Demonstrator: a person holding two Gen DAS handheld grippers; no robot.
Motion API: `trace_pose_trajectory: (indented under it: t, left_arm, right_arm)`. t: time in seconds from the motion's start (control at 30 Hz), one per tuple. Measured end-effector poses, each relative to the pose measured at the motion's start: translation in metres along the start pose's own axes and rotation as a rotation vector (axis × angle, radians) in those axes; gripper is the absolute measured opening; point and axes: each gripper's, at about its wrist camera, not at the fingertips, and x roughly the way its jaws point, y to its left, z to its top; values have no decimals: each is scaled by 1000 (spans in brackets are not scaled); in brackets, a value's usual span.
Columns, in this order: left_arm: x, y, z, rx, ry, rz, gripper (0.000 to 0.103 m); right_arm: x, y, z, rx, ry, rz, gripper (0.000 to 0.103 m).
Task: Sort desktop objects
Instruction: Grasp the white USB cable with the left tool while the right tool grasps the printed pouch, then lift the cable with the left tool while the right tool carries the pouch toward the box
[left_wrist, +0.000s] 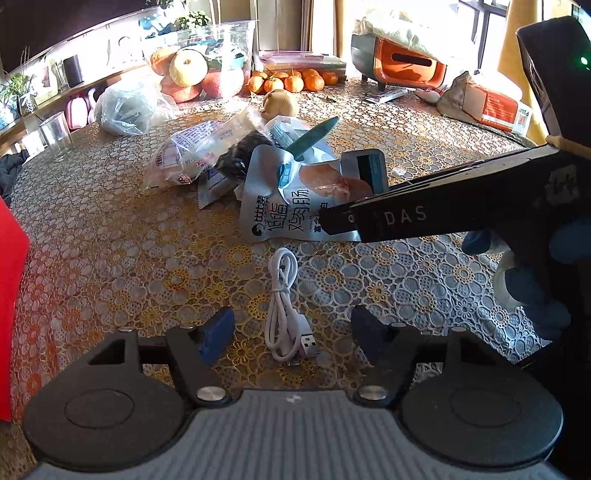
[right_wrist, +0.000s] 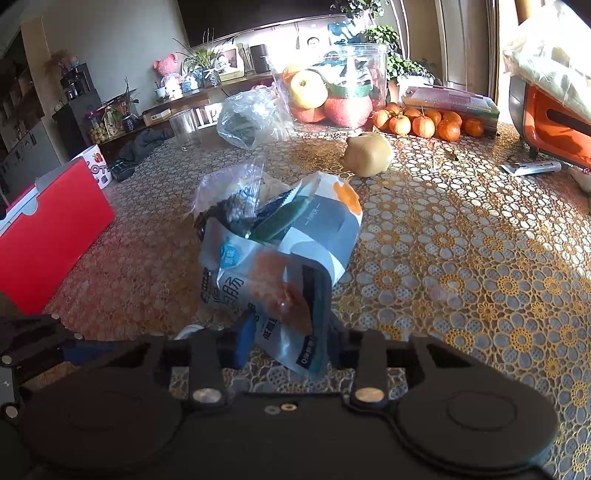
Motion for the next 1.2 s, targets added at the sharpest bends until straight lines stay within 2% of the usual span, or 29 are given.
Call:
trace_pose_trajectory:
  t: [0.13,0.17,0.27,0.33,0.47,0.53,0.8,1.07,1.1,1.17,1.2]
  left_arm:
    - [0,1,1,-5,-1,5,58]
    - [-1,1,1,-4,-1,5,57]
    - [-1,-1,1,2,-4,1,48]
    - [-2,-1,1,-1,-3,-5,39]
    - [-2,1,2,-13,0,5,31]
    - [-3,1,2,-13,0,14,23]
    - [-6,10,1,-54,8,16,18]
    - [-24,16,1,-80,-21,13,18]
    - [-28,17,1,-83,-27,12,14]
    - [-33,20,2,-89,-38,14,13]
    - [-35,21,1,-91,-41,14,9]
  right_arm:
    - [-7,-2,-4,21,-7,27,17]
    - [-9,-2,-5,25,-11,35,15]
    - [-15,-1,-7,37,-26,58,4]
    - [-19,1,-9,45,-36,73,3]
    - [-25,5,-11,55,-51,81,3]
    - [-27,6,-11,70,-59,84,2]
    - [-37,6,-10,126,-74,67,2]
    - [-52,16,-10,130,-101,85,2]
    - [-54,18,-9,127,-103,84,2]
    - [-57,21,-8,123,-108,83,2]
    - [-59,22,-8,123,-110,82,2]
